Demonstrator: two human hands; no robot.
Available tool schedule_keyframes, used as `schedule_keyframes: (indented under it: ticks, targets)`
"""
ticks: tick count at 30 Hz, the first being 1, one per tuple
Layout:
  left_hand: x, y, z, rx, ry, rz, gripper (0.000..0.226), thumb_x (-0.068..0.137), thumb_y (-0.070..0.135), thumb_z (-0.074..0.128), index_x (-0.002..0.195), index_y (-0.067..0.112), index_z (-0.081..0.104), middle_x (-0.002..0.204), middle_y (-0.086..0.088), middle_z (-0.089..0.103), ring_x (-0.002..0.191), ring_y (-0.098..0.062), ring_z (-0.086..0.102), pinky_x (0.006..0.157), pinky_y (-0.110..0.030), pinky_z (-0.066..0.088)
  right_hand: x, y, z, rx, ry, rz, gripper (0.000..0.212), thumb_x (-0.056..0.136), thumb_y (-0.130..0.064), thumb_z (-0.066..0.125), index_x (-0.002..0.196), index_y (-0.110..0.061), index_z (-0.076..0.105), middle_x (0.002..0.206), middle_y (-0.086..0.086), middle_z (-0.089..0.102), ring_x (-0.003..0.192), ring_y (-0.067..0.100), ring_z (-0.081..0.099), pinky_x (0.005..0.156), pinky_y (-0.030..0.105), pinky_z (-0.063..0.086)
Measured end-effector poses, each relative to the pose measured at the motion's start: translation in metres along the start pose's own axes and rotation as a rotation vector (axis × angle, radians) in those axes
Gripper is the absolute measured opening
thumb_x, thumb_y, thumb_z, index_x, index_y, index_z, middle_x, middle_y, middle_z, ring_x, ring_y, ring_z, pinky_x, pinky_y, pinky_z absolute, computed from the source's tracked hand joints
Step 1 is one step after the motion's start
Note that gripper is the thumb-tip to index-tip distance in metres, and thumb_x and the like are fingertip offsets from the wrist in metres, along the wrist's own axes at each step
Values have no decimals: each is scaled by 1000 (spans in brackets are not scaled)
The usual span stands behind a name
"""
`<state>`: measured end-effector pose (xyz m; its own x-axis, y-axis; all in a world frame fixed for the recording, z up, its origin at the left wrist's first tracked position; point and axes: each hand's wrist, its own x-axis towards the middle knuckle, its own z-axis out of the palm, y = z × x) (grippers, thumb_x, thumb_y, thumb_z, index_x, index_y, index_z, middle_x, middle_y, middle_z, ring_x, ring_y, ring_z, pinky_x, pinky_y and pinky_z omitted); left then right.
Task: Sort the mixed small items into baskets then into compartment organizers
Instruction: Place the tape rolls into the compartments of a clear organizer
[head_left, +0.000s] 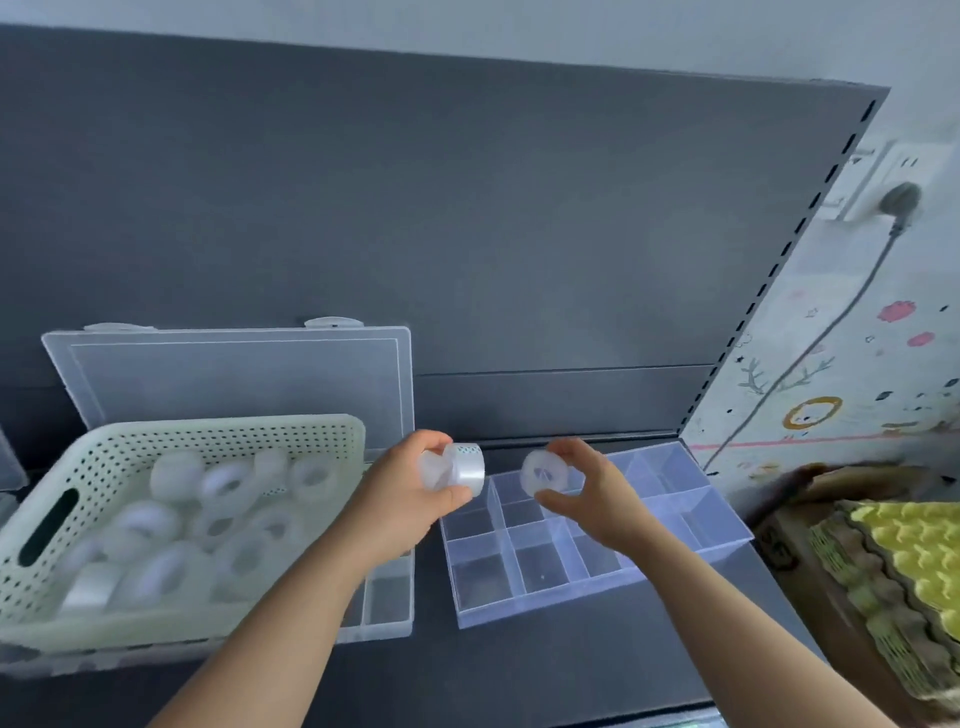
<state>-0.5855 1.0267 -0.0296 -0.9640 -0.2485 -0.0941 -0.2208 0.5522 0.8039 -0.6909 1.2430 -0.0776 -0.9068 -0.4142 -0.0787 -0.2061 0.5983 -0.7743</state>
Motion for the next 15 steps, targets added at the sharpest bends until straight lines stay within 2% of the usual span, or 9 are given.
schedule_keyframes:
  ticks: [3,5,8,11,12,15]
  targets:
    - [1,-2,18,90,43,-69,46,83,34,69,122,30,47,120,9,53,98,-17,54,70,-25,42,8,15,-3,38,22,-18,45,79,-26,74,113,-36,45,115,-6,55,114,19,47,78,20,39]
    - [3,-4,26,139,70,-117,46,83,32,68,123,27,47,121,7,52,98,-18,54,74,-26,42,13,20,-6,60,56,-34,43,80,-24,72,115,-32,48,109,-10,55,113,21,46,73,19,38]
    - [8,-5,34,126,84,-164,47,82,32,69,123,25,47,119,6,52,96,-18,55,68,-24,42,17,22,-6,88,89,-19,41,80,-23,71,114,-29,49,99,-16,55,108,25,47,68,20,40]
    - [12,-5,39,88,100,-145,48,83,29,70,125,25,47,120,6,53,95,-16,53,64,-17,39,17,17,-5,114,118,-31,37,79,-24,72,107,-33,49,94,-19,54,104,24,50,81,29,46]
    - [12,-6,39,67,122,-143,48,83,27,69,126,25,47,120,5,53,92,-17,53,62,-18,39,16,12,-6,115,113,-68,37,79,-24,72,106,-35,49,95,-19,54,103,20,50,85,28,45]
    - [7,-9,35,12,220,-141,49,85,24,67,130,24,46,118,5,55,91,-17,54,65,-23,38,17,-8,-4,98,-31,-198,42,77,-24,77,109,-35,53,110,-11,52,102,7,51,79,8,39]
